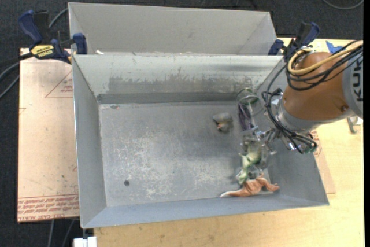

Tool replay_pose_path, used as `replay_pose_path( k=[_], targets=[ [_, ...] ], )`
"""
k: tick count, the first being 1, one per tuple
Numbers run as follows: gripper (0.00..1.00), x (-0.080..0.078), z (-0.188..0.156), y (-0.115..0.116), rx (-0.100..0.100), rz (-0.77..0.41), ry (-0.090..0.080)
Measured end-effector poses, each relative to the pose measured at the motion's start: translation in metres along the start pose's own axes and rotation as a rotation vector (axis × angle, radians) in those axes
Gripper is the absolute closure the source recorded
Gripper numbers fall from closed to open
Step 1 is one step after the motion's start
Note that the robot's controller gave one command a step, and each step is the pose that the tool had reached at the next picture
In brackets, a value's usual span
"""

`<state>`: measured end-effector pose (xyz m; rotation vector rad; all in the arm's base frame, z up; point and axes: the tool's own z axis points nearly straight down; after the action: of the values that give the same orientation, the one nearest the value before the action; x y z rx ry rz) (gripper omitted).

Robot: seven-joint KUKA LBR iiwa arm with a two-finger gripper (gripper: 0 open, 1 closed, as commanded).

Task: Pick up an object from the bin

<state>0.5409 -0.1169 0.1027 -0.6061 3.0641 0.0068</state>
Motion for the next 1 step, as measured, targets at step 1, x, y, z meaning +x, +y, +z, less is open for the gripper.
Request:
replay_pose_path(
  k=[1],
  targets=[
    [1.0,-0.0102,0.03,0.0212,0.006,0.019,0.001]
  ],
)
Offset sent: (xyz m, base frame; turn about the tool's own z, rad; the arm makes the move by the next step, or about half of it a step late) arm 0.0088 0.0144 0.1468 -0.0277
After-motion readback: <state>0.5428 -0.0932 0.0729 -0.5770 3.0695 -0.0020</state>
